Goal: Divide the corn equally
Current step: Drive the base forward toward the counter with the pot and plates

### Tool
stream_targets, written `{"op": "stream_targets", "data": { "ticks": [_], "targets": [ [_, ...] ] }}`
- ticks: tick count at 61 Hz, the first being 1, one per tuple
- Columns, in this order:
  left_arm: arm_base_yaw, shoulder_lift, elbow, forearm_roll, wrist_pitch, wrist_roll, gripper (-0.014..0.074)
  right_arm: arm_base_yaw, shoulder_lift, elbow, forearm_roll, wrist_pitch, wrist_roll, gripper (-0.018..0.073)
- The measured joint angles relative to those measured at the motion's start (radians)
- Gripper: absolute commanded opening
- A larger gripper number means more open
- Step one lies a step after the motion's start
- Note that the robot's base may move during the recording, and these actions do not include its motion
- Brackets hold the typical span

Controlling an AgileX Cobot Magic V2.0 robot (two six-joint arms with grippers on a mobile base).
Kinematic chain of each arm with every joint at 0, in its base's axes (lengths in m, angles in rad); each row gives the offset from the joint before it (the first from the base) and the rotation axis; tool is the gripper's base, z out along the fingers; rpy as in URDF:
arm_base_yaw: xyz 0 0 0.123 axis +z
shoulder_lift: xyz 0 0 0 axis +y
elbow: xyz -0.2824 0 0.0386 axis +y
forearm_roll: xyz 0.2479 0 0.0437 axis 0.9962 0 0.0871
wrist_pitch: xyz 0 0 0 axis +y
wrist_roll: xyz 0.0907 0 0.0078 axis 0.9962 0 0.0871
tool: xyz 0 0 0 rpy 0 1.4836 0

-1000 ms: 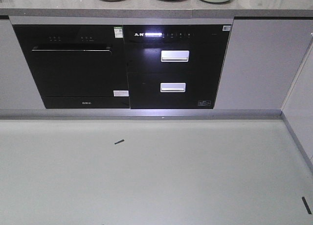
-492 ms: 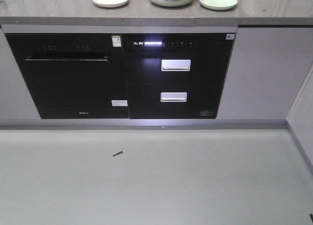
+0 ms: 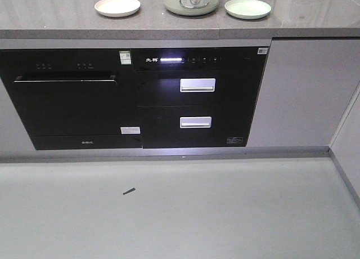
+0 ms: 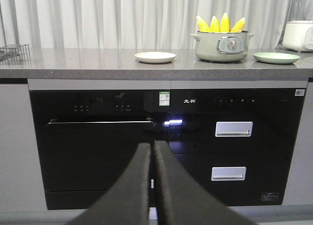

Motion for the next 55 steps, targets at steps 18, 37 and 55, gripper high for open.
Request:
{"op": "stream_targets", "data": {
  "ticks": [18, 37, 55],
  "targets": [
    [0.0, 0.0, 0.0, 0.0, 0.0, 0.0, -0.0006, 0.0, 0.0, 0.0, 0.0, 0.0, 0.0, -0.0002],
    [0.0, 0.0, 0.0, 0.0, 0.0, 0.0, -0.0006, 0.0, 0.0, 0.0, 0.0, 0.0, 0.0, -0.0002],
    [0.0, 0.0, 0.0, 0.0, 0.0, 0.0, -0.0006, 0.0, 0.0, 0.0, 0.0, 0.0, 0.0, -0.0002]
  ]
}}
